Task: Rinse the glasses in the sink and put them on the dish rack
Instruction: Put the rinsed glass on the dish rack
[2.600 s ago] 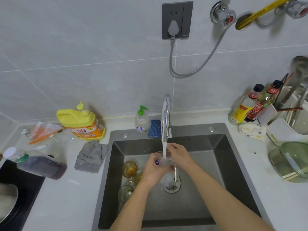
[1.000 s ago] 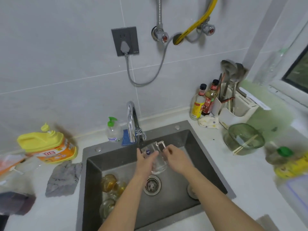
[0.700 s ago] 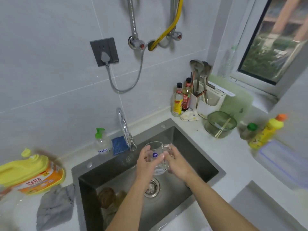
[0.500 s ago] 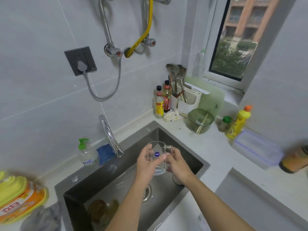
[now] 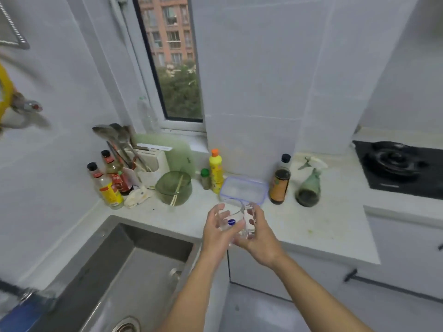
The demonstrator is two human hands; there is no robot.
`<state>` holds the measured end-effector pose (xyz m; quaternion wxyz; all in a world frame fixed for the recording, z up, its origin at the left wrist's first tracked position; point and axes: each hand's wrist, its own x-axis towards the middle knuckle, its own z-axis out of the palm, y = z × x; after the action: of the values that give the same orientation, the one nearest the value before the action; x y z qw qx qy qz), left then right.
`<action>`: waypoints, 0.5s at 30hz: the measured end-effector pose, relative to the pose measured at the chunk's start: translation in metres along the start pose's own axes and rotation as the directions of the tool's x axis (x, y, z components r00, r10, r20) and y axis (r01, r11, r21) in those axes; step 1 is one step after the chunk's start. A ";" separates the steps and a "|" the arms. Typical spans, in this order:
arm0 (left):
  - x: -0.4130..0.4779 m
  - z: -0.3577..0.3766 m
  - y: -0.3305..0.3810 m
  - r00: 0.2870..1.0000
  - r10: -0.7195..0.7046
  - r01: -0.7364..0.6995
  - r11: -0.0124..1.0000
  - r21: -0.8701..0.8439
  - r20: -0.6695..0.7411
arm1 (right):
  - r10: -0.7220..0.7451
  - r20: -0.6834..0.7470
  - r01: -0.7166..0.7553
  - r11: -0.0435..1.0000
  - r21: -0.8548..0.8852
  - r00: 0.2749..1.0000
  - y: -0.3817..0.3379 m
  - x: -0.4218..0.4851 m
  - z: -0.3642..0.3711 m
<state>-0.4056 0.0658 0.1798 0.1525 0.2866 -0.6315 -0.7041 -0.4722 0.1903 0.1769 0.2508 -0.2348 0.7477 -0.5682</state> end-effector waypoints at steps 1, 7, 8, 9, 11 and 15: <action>0.002 0.028 0.001 0.999 0.007 -0.007 1.000 0.020 0.039 | 0.000 -0.062 0.000 1.000 -0.003 0.998 0.005 -0.004 -0.024; 0.002 0.183 0.001 0.964 0.016 -0.057 0.987 0.148 0.265 | -0.008 -0.335 0.001 1.000 -0.021 0.942 0.034 -0.038 -0.161; 0.002 0.206 0.001 0.952 0.009 -0.061 0.985 0.160 0.306 | -0.009 -0.369 0.002 1.000 -0.018 0.929 0.038 -0.046 -0.181; 0.001 0.229 0.000 0.939 0.000 -0.062 0.984 0.167 0.344 | -0.004 -0.400 -0.002 1.000 -0.013 0.916 0.045 -0.053 -0.200; -0.001 0.272 -0.002 0.909 -0.018 -0.060 0.983 0.172 0.416 | 0.030 -0.470 -0.025 1.000 0.018 0.882 0.056 -0.068 -0.238; -0.008 0.352 -0.004 0.840 -0.044 -0.065 0.981 0.180 0.540 | 0.124 -0.579 -0.086 0.992 0.093 0.806 0.074 -0.095 -0.303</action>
<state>-0.6089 0.3533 0.1913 -0.0566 0.0858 -0.7151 -0.6915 -0.5991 0.4908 0.1845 0.0478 0.0003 0.7825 -0.6208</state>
